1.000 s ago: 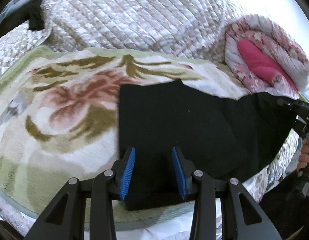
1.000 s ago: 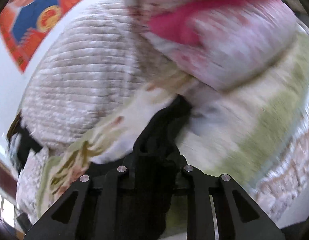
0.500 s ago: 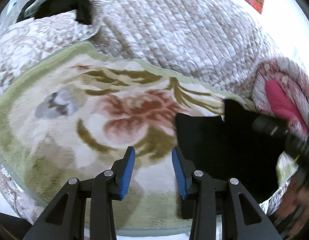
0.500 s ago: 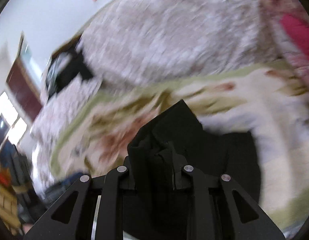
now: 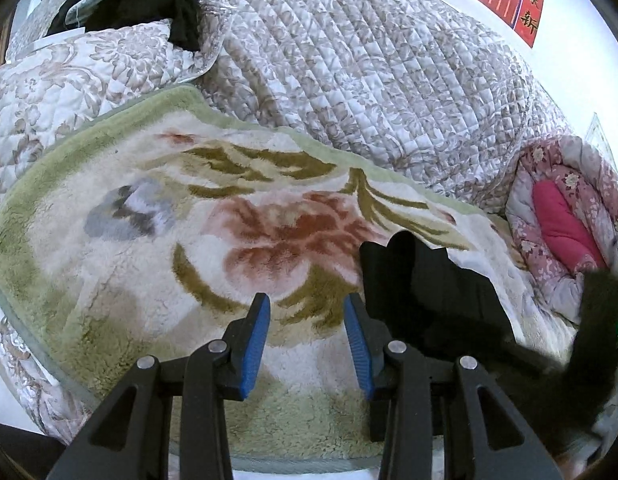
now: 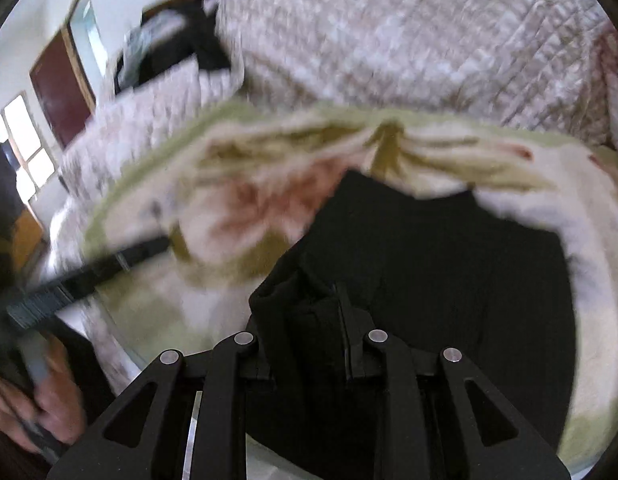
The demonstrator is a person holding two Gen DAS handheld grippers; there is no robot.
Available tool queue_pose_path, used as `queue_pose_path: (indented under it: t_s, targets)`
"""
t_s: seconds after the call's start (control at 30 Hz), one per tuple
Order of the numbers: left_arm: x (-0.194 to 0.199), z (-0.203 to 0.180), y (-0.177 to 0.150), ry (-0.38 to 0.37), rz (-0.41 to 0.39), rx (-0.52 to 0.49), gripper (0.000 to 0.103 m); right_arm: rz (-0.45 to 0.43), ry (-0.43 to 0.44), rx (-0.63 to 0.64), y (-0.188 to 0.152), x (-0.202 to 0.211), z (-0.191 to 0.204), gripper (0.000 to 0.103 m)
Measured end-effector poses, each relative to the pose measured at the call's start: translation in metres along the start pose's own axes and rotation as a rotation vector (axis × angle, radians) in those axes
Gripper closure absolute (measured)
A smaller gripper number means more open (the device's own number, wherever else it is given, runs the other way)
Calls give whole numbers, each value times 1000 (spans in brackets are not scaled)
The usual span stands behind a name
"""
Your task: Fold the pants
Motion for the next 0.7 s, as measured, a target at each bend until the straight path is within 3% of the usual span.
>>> queue_pose_path:
  t_s: [0.23, 0.3, 0.43, 0.53, 0.63, 0.7]
  targets:
    - [0, 7, 3, 6, -4, 13, 62, -19, -33, 63, -2, 5, 10, 81]
    - [-1, 6, 2, 6, -3, 0, 62, -28, -15, 71, -5, 2, 11, 74]
    - [-3, 7, 0, 16, 2, 0, 62, -38, 50, 106, -4, 3, 26, 51]
    - [-4, 7, -1, 19, 6, -4, 62, -48, 114, 108, 0, 14, 34, 50]
    - [-4, 6, -2, 17, 6, -9, 62, -118, 140, 78, 8, 43, 30, 50]
    - [-4, 4, -2, 14, 4, -13, 62, -190, 109, 55, 12, 67, 15, 50]
Point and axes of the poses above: each gripper's, at about its wrist camera, not at the fingertips, and x roughly against the way its jaws point, z to its left, y to its top, the point moved 10 cm from there along -x, roughly the way its jaws point, and after that the axes turned 8 degrees about x, right-handed, at the moved point
